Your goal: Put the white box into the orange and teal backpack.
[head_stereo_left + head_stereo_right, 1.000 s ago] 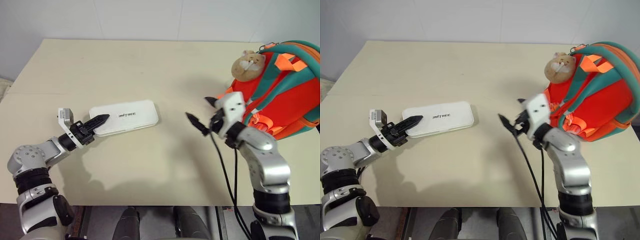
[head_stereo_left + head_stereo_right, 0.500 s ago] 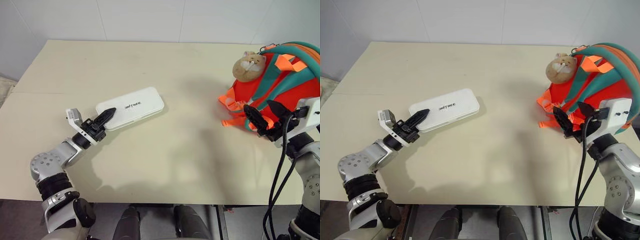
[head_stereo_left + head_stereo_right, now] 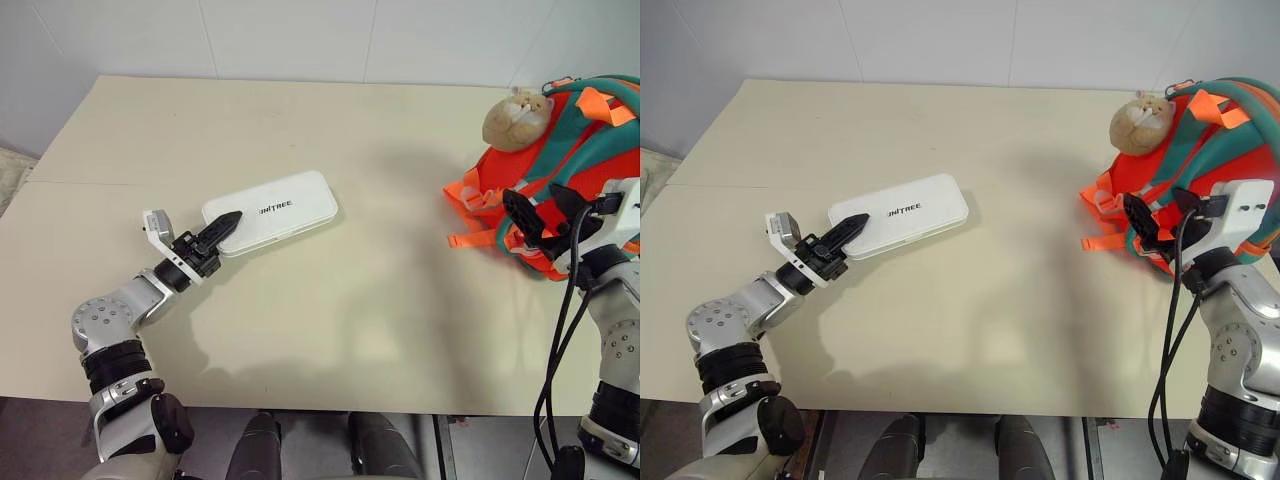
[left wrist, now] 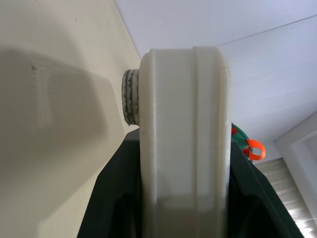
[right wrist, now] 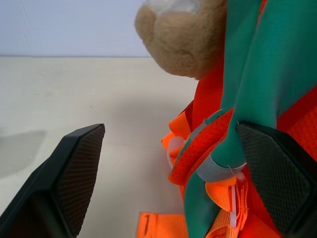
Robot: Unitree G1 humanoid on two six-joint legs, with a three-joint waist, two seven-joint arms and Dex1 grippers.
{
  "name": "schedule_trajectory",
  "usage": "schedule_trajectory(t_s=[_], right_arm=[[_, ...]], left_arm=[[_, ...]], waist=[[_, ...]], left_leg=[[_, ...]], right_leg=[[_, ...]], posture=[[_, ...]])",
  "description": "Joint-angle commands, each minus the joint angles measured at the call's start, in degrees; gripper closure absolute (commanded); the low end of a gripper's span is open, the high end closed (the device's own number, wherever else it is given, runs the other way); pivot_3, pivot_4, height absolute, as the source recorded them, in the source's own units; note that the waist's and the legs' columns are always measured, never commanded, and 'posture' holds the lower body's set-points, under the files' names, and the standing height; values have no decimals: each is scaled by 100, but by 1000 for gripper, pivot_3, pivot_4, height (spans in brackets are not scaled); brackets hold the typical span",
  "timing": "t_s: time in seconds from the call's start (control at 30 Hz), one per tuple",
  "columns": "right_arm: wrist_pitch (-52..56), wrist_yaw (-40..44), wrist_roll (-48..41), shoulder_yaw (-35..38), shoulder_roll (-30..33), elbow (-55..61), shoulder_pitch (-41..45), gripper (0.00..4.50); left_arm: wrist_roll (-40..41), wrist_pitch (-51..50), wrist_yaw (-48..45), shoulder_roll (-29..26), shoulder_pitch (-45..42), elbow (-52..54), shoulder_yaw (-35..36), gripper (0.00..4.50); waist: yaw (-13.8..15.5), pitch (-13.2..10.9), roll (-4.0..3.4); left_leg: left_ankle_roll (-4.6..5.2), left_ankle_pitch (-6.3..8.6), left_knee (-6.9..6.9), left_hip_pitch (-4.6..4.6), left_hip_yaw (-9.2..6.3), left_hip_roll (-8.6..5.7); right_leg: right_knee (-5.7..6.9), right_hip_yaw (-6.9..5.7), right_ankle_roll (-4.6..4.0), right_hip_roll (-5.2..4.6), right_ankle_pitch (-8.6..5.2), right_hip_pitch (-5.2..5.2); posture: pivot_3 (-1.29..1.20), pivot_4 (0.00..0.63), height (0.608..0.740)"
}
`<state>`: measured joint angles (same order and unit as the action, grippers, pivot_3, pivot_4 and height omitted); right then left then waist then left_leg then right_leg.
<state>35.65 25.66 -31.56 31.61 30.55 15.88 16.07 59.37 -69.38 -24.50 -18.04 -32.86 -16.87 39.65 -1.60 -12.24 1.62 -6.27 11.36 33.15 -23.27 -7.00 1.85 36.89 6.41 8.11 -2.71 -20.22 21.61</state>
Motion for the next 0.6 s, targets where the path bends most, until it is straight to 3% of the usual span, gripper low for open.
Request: schedule_trajectory(t_s=[0.03, 0.4, 0.6], right_arm=[[83, -80, -259, 304, 160, 433, -232, 0], [129, -439, -526, 585, 313, 697, -463, 0], [-189, -313, -399, 92, 200, -15, 26, 0]], left_arm=[[258, 40, -108, -121, -22, 9, 27, 3142], [293, -10, -129, -154, -70, -19, -144, 3143], [443, -41, -69, -136, -93, 9, -156, 3143]], waist=[[-3, 0, 0], [-9, 0, 0], [-28, 0, -1]], left_leg=[[0, 0, 0, -1, 0, 0], [0, 0, 2, 0, 1, 0], [0, 0, 3, 1, 3, 0]], right_leg=[[-1, 0, 0, 0, 0, 0], [-1, 0, -1, 0, 0, 0], [-2, 1, -1, 0, 0, 0]], posture=[[0, 150, 740], [0, 150, 740], [0, 150, 740]])
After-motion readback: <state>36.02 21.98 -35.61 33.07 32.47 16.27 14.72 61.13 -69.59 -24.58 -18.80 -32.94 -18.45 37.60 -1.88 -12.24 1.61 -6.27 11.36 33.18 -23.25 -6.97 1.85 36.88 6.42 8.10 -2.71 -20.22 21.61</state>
